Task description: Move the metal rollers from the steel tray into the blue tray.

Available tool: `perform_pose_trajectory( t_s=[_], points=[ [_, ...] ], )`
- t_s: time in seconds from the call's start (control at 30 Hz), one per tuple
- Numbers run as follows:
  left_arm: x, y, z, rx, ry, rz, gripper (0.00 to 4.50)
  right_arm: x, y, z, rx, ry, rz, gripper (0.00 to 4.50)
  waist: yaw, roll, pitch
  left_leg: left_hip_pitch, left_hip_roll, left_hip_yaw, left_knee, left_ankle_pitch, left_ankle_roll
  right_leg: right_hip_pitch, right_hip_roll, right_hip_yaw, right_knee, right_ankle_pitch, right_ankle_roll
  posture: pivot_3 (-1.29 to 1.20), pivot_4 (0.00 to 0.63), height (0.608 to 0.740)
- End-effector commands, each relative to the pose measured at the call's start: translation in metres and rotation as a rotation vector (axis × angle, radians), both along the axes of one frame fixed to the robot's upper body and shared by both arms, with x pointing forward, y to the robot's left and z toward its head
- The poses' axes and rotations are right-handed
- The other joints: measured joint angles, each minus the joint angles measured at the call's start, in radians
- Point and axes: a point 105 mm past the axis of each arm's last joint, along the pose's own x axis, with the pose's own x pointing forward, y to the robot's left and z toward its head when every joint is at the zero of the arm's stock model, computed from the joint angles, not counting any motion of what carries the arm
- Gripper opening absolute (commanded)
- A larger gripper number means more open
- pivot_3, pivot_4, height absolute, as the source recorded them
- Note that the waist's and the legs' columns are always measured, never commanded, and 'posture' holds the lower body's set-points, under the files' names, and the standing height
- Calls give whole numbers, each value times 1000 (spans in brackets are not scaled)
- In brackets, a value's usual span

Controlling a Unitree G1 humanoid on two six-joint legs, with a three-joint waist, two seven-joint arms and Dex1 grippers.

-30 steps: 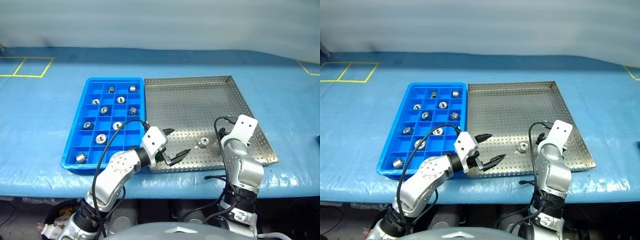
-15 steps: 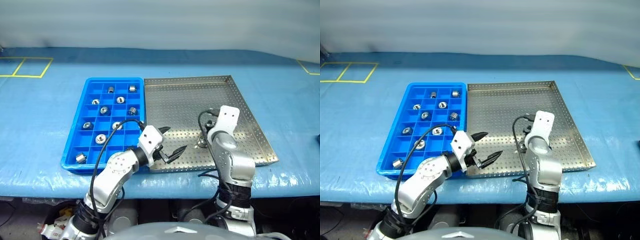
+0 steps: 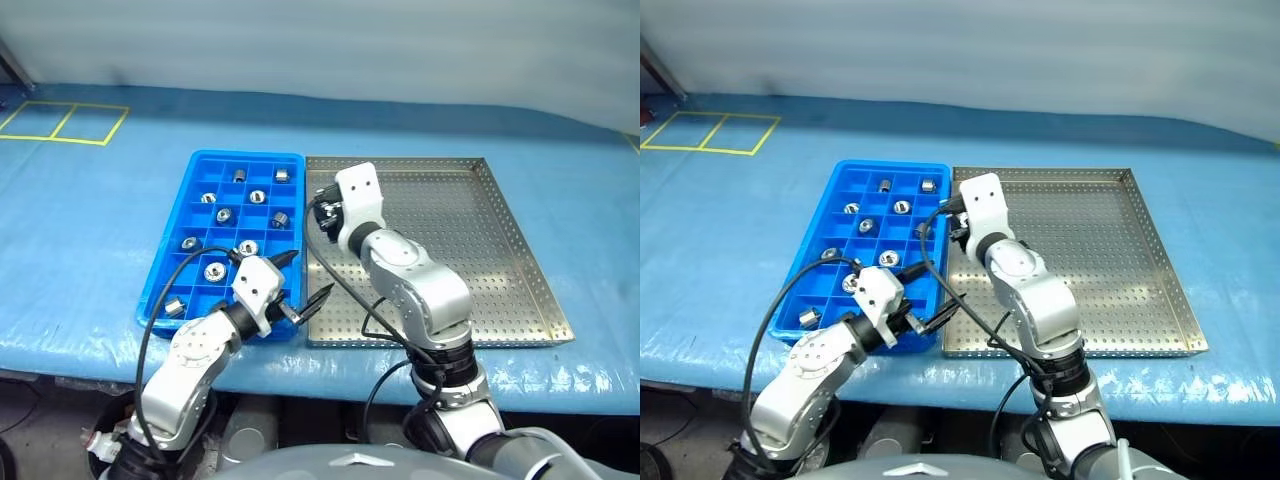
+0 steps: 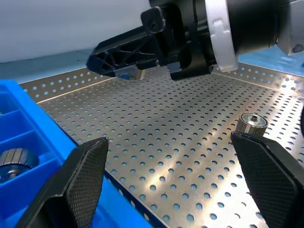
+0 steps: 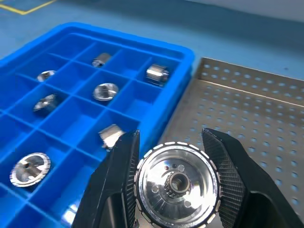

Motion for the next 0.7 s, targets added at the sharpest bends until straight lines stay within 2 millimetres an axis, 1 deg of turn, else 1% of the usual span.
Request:
perform_pose_trajectory(
  t_s=[0.03,0.17,0.3,0.37,0.43,0.53,0.63,0.7],
  points=[
    [-9,7,16,5,-62,-18,4500,-8,20,9,25,-22,82,1727,10,0,0,0,0,0,0,0,0,0,0,0,0,0,0,368,150,740],
    [-11,24,15,53,-69,53,4500,-20,39,1,23,14,170,1727,20,0,0,0,1,0,0,0,0,0,-1,0,0,0,0,405,150,740],
    [-15,33,13,64,-53,92,4500,-29,47,-10,6,53,221,1727,39,0,1,0,1,0,0,0,0,0,-1,-1,-1,0,0,417,150,740],
    [-20,35,10,52,-7,83,4500,-32,49,-15,6,76,235,1727,46,0,1,0,1,0,-1,0,0,-1,-1,-2,-1,-1,-1,433,150,740],
    [-23,37,10,60,1,78,4500,-34,50,-18,14,91,243,1727,52,1,1,-1,1,0,-1,0,0,-2,-1,-2,-1,-1,-1,433,150,740],
    [-25,38,9,65,10,80,4500,-39,51,-30,23,131,253,1727,62,1,1,-1,2,0,-1,0,-1,-2,-1,-3,-1,-1,-1,443,150,740],
    [-25,37,9,62,18,74,4500,-39,46,-44,28,185,221,1727,68,1,1,-2,2,0,-2,0,-1,-2,-1,-3,-1,-1,-1,440,150,740],
    [-25,36,9,60,21,67,4500,-39,41,-50,18,201,213,1727,70,1,1,-2,2,0,-1,0,-1,-2,-2,-3,-1,-1,-1,440,150,740]
  ],
)
